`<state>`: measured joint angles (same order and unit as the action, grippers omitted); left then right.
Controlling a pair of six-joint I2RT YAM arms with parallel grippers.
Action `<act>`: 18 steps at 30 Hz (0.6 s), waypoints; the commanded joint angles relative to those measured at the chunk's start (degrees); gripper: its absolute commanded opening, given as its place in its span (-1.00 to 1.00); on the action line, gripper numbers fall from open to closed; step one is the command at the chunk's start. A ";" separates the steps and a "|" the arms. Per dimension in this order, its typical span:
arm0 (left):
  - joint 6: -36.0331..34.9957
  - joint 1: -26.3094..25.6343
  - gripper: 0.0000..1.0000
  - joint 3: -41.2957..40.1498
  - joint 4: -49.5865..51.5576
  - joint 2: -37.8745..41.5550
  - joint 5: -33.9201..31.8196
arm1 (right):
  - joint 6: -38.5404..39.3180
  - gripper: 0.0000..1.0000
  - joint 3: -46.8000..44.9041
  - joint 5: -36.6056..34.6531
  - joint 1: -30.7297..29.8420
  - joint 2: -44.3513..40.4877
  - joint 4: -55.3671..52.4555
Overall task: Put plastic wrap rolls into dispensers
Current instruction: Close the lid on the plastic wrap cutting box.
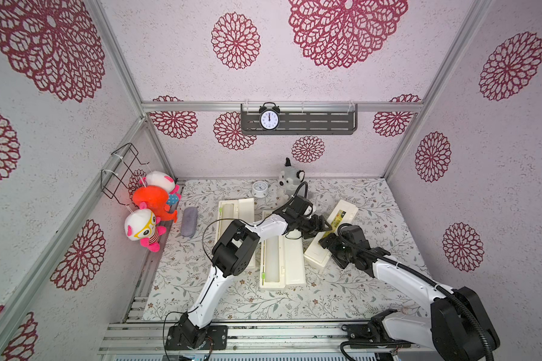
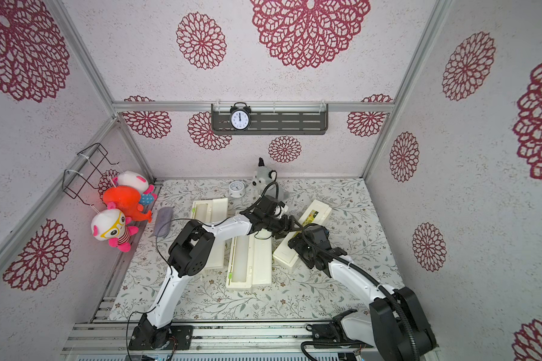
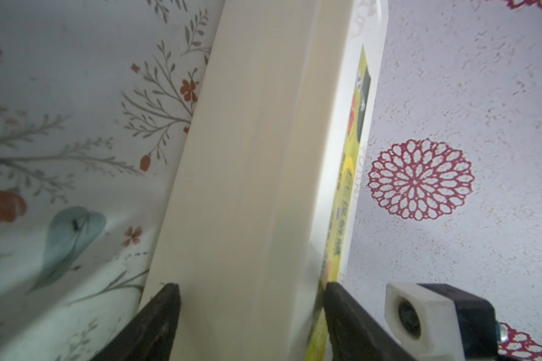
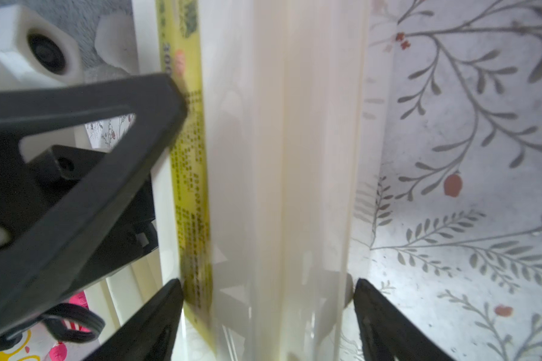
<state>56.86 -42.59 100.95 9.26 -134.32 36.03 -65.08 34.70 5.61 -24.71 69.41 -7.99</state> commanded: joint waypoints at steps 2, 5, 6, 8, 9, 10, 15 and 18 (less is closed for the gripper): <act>-3.91 -0.71 0.50 -2.25 9.90 3.05 6.65 | 0.30 0.66 -0.93 0.69 -0.62 -1.54 -2.81; -6.43 -0.57 0.46 -2.57 13.50 4.15 7.22 | -0.44 0.64 -1.00 1.80 -0.65 -1.20 -3.20; -6.54 -0.56 0.45 -2.98 13.62 4.57 7.33 | -1.03 0.63 -1.40 2.42 -0.65 -1.15 -2.81; -6.08 -0.57 0.41 -3.74 13.14 5.12 7.15 | -3.59 0.59 -2.86 4.55 -0.76 -1.28 -0.73; -6.03 -0.65 0.40 -3.78 13.14 5.12 7.01 | -4.89 0.57 -3.55 5.34 -0.80 -1.36 0.33; -5.72 -0.73 0.39 -3.72 12.94 4.82 6.97 | -6.32 0.54 -4.35 6.21 -0.85 -1.43 1.59; -4.93 -0.96 0.30 -3.68 12.33 4.02 7.16 | -8.93 0.46 -4.58 8.05 -1.13 -2.12 2.81; -4.68 -1.06 0.28 -3.23 12.21 3.59 7.30 | -9.40 0.43 -4.35 9.03 -1.64 -2.50 1.43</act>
<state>52.03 -42.04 98.50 17.21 -130.76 39.44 -71.18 31.14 7.92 -24.53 66.04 -5.50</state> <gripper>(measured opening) 0.642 0.723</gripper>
